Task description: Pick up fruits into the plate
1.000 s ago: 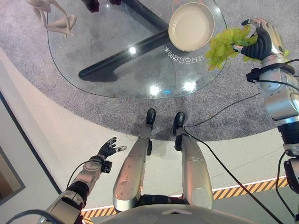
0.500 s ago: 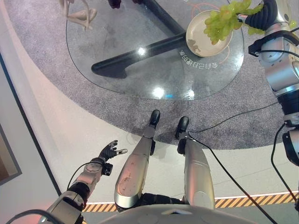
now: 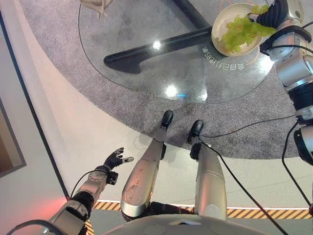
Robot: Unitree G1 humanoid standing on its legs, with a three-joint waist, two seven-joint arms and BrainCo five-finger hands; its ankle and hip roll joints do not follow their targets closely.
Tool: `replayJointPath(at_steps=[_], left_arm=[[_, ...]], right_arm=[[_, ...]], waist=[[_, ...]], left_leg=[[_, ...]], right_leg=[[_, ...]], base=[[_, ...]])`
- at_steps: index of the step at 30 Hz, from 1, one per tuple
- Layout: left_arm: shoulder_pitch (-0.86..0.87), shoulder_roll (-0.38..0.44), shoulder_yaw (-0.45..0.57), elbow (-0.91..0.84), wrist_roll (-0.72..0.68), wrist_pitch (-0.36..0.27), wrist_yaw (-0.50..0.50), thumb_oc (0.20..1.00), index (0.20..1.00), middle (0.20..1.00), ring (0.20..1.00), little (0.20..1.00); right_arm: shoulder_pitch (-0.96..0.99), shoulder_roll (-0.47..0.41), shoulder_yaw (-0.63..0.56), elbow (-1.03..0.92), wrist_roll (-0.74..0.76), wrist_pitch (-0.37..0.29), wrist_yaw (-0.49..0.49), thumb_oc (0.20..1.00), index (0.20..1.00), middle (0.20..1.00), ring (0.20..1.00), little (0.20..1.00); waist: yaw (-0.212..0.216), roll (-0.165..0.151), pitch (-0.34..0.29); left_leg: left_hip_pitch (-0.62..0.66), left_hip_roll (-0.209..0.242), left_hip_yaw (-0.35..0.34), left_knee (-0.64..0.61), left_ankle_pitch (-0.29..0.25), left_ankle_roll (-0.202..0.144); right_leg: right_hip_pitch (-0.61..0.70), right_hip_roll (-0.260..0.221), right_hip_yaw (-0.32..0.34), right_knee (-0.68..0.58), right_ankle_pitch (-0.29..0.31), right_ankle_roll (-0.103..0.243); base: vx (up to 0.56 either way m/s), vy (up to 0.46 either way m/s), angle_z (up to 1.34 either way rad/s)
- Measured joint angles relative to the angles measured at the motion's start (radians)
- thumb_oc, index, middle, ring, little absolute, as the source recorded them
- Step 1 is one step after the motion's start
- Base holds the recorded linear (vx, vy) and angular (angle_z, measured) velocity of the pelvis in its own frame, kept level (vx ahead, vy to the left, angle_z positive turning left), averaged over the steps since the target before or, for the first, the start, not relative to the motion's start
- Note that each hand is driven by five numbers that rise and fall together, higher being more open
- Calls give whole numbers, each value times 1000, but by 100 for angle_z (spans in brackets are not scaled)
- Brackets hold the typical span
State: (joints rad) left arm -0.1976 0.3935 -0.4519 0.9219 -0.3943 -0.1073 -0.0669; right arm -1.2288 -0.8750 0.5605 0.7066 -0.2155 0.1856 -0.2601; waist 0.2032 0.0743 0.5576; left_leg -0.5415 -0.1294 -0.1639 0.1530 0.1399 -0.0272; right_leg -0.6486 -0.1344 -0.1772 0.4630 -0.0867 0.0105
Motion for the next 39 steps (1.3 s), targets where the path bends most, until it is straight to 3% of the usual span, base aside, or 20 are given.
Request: replayJointPath(at_steps=[1,15,28,33,39], left_arm=[[0,0,-6,-6,0,1,0,1000,1000,1000,1000,1000],[11,1,-24,-47,0,-3,0,1000,1000,1000,1000,1000],[11,1,-19,-52,0,-4,-3,1000,1000,1000,1000,1000],[10,-3,-5,-24,-1,-5,-17,1000,1000,1000,1000,1000],[-4,-31,44,86,-1,-3,-38,1000,1000,1000,1000,1000]], right_arm=[[-4,2,2,7,0,8,0,1000,1000,1000,1000,1000],[-78,31,25,84,-5,-4,-96,1000,1000,1000,1000,1000],[-49,33,-2,26,-17,-86,-123,1000,1000,1000,1000,1000],[130,68,-129,-104,24,-135,-107,1000,1000,1000,1000,1000],[469,163,-244,-183,79,-179,-62,1000,1000,1000,1000,1000]], waist=[[3,0,0],[16,10,0],[14,10,0],[-1,9,0],[-74,7,-1]], left_leg=[[-6,-3,1,0,0,-1],[-50,-7,-6,2,10,-17],[-18,-3,-5,1,15,-11],[73,8,-5,-5,2,-7],[235,28,7,-61,-18,2]], right_leg=[[-12,-4,0,12,-5,-2],[-70,-12,0,47,-13,-9],[-32,-7,1,32,-12,-9],[75,4,-1,-11,-11,-9],[246,26,5,-90,2,-1]], base=[[-25,12,4],[-18,-2,2],[-38,0,0],[-13,28,-3],[32,-18,-8]])
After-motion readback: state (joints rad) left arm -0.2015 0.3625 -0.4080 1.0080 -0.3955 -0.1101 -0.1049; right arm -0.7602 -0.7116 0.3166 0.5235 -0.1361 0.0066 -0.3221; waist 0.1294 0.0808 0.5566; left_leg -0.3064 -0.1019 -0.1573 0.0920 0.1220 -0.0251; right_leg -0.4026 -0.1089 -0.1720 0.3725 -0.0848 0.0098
